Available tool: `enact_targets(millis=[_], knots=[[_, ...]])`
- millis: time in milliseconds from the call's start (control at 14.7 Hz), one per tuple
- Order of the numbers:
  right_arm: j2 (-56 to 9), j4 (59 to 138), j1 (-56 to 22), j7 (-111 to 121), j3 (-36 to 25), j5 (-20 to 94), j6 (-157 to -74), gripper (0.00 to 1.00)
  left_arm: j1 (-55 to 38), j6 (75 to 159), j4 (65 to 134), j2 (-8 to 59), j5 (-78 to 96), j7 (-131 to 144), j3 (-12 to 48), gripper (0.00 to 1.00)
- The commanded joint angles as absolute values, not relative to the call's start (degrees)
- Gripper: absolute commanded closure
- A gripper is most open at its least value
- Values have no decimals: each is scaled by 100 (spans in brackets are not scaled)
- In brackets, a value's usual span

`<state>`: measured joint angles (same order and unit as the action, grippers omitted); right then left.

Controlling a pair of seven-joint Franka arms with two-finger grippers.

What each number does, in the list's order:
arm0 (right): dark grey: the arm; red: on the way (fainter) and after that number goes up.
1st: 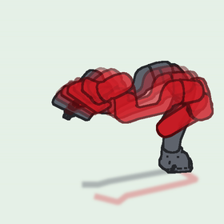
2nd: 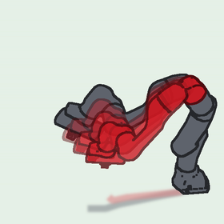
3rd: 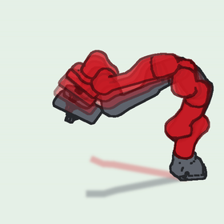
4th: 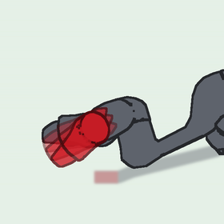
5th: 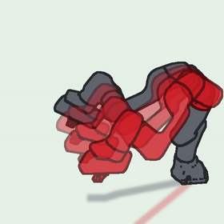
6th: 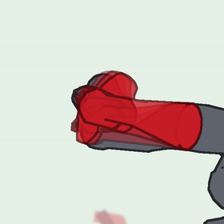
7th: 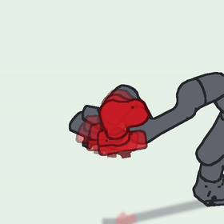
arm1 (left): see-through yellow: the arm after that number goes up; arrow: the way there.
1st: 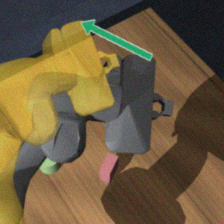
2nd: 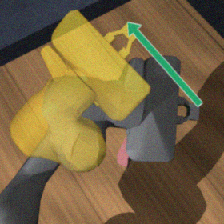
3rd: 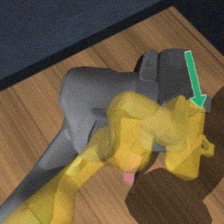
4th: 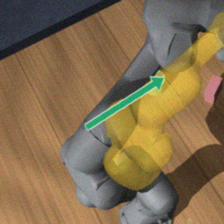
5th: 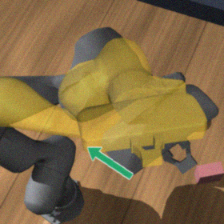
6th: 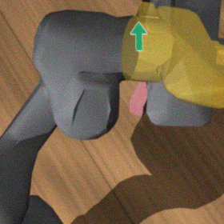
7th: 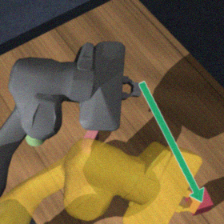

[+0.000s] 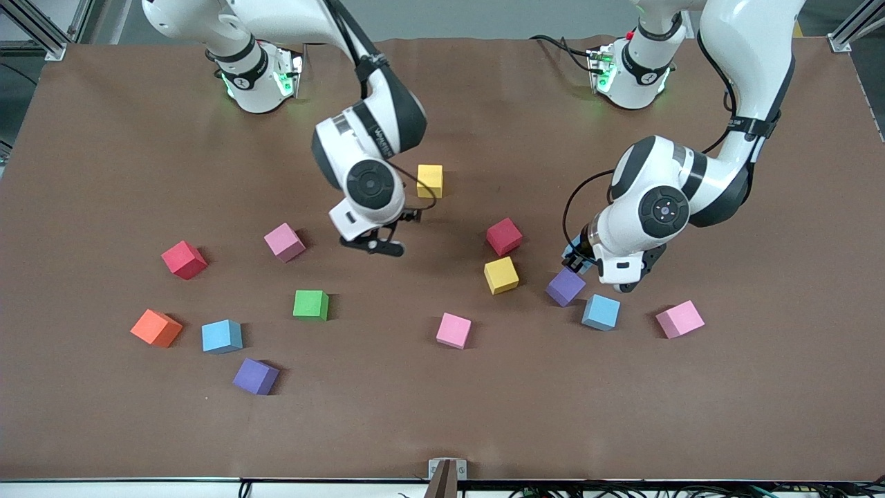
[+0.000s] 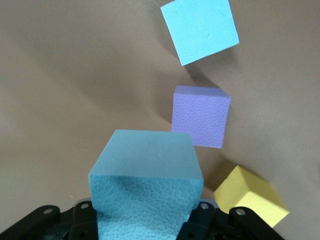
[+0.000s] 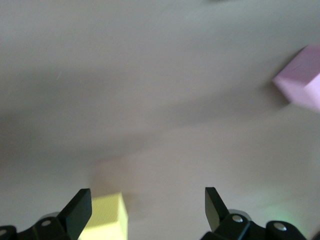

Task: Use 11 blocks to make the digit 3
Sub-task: 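Reach the right gripper to the green cube while the left gripper carries cyan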

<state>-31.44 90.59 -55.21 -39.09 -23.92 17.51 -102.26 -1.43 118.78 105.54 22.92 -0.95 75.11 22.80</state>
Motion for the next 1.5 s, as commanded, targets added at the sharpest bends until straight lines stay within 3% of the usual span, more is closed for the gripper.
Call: enact_targets(millis=[0, 613, 885, 1430], knots=[[-3120, 8974, -5012, -3352, -2479, 1696, -10195, 0, -149, 11760, 10248, 2435, -18, 8573, 2311, 99], [-3111, 8780, -3051, -1462, -2470, 1749, -10352, 0, -1396, 11803, 10239, 2434, 253, 11582, 2408, 100], [-2883, 9816, -3120, -1213, -2452, 1775, -11793, 0, -1914, 12468, 10642, 2382, 1019, 11952, 2408, 100], [-2953, 9704, -3488, -1046, -2417, 1986, -11970, 0, -2215, 14464, 11864, 2329, 1028, 12278, 2602, 100]])
